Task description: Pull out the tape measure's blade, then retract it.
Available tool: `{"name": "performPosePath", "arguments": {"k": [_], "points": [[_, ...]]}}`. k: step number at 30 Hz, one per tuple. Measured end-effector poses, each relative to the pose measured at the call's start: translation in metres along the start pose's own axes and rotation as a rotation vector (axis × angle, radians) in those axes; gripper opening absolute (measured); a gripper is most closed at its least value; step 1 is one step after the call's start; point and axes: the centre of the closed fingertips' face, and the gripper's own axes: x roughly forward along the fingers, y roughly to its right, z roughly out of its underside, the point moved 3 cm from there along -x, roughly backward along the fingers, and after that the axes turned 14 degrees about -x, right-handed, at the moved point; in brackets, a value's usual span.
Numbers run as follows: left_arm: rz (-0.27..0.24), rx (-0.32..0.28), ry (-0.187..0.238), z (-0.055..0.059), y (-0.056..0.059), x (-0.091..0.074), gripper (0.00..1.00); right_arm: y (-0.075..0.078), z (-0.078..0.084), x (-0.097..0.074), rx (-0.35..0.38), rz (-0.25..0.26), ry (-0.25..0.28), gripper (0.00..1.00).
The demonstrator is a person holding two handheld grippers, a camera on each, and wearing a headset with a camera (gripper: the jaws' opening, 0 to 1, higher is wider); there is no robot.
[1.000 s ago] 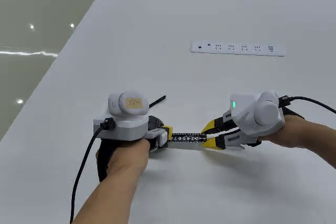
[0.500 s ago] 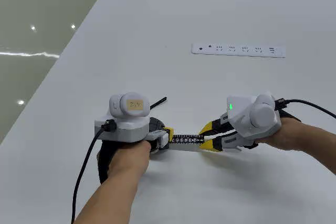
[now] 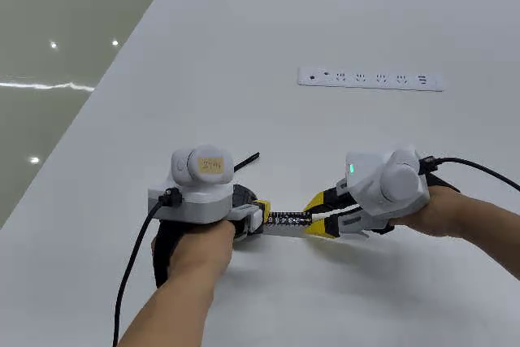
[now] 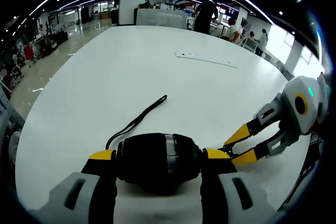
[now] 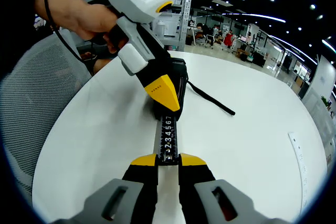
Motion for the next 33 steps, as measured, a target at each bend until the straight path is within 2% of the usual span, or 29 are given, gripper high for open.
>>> {"name": "performPosePath", "arguments": {"k": [16,28,33], "points": [[0.001,-0.003,0.0,-0.002,-0.003,0.005,0.61,0.001,-0.007,0.007,-0.002,-0.006,0.002,0.14],[0.002,-0.004,-0.002,0.0,0.001,0.001,0.61,0.001,-0.009,0.012,-0.003,-0.008,0.004,0.14],[0.002,-0.002,-0.003,-0.002,-0.005,0.007,0.61,0.002,-0.01,0.014,-0.001,-0.01,0.006,0.14]]}}
